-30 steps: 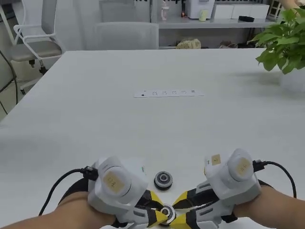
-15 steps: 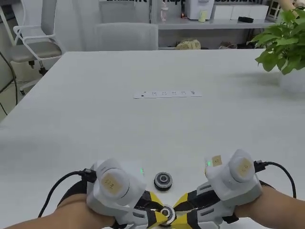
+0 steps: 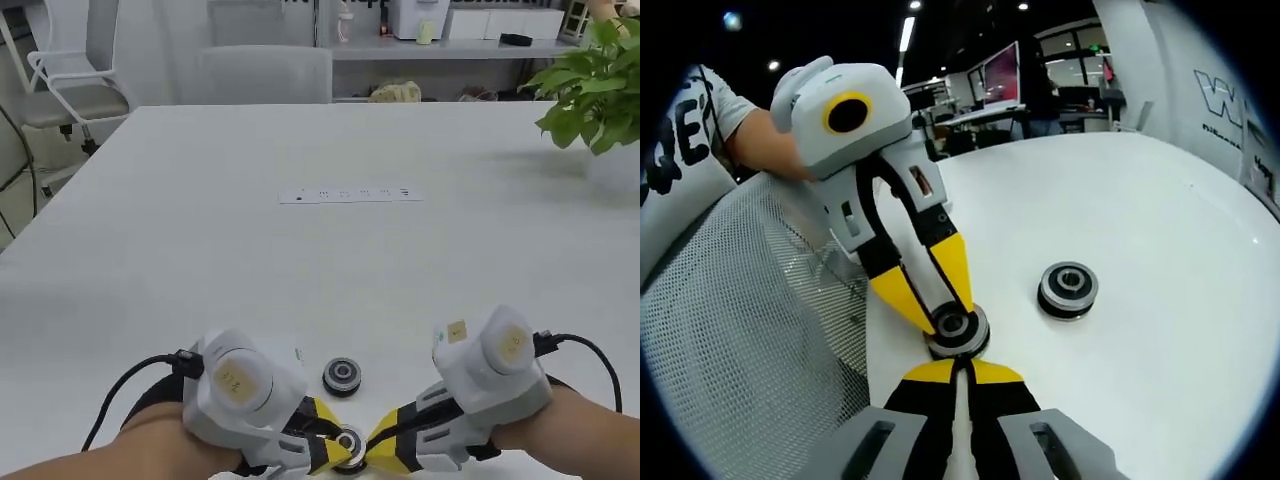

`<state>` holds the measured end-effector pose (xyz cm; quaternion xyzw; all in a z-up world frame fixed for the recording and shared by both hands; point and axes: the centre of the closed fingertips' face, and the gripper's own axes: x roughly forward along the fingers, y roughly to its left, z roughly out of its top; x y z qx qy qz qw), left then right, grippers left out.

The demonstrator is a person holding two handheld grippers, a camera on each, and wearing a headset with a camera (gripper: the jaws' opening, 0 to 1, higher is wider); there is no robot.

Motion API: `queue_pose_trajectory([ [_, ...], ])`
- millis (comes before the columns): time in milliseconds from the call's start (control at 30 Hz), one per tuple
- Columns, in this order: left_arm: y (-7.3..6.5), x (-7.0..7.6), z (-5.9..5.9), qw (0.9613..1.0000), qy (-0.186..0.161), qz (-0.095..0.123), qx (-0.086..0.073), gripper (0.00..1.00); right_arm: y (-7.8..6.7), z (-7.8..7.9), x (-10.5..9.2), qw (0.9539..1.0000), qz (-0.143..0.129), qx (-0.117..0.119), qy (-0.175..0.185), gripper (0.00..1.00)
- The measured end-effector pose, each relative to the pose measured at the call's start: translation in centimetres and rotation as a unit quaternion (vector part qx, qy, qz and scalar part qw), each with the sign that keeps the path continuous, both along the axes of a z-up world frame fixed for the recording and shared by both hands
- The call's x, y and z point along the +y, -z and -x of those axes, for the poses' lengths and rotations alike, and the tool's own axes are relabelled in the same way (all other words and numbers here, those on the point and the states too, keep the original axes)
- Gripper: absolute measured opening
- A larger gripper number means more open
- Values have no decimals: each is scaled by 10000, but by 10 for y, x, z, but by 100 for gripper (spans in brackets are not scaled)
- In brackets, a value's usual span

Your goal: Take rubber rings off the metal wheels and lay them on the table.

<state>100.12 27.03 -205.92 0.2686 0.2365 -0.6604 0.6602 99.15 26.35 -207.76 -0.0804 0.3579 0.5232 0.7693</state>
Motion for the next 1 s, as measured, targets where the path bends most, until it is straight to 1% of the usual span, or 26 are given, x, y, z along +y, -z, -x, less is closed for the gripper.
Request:
queue_pose_trajectory([
  [67, 0, 0, 0, 10000, 0, 3, 0, 7, 0, -1, -1, 9999, -46, 117, 101, 0],
  [100, 0, 0, 0, 10000, 0, 3, 0, 7, 0, -1, -1, 9996, -94, 216, 180, 0],
  [200, 0, 0, 0, 10000, -5, 5, -3, 7, -1, -2, -3, 9986, -203, 371, 320, 0],
  [300, 0, 0, 0, 10000, -12, 2, -3, 7, -3, -6, -5, 9972, -324, 442, 504, 0],
  [333, 0, 0, 0, 10000, -16, 2, -1, 7, -7, -10, -5, 9951, -505, 503, 692, 0],
  [367, 0, 0, 0, 10000, -22, 2, 2, 7, -9, -11, -6, 9936, -581, 563, 790, 0],
  [400, 0, 0, 0, 10000, -37, 4, 11, 7, -11, -12, -5, 9918, -726, 637, 842, 0],
  [433, 0, 0, 0, 10000, -67, -4, 35, 7, -11, -11, -6, 9905, -761, 724, 884, 0],
  [467, 0, 0, 0, 10000, -73, -8, 42, 7, -10, -11, -7, 9917, -694, 679, 845, 0],
  [533, 0, -1, 0, 10000, -67, -1, 32, 7, -10, -10, -6, 9915, -701, 691, 854, 0],
  [700, -1, -1, 0, 9999, -101, -1, 10, 7, -13, -11, -6, 9873, -889, 855, 1002, 0],
  [733, 0, -2, 0, 9999, -108, 1, 10, 7, -14, -11, -5, 9858, -960, 910, 1033, 0],
  [800, 0, -2, 0, 9999, -124, -7, 8, 7, -15, -10, -5, 9855, -962, 922, 1053, 0],
  [900, 0, -2, 0, 9999, -154, -14, 16, 7, -16, -10, -5, 9834, -1032, 1001, 1108, 0],
  [1000, 0, -2, 0, 9999, -169, -23, 24, 7, -16, -9, -3, 9827, -1061, 1031, 1116, 0],
])
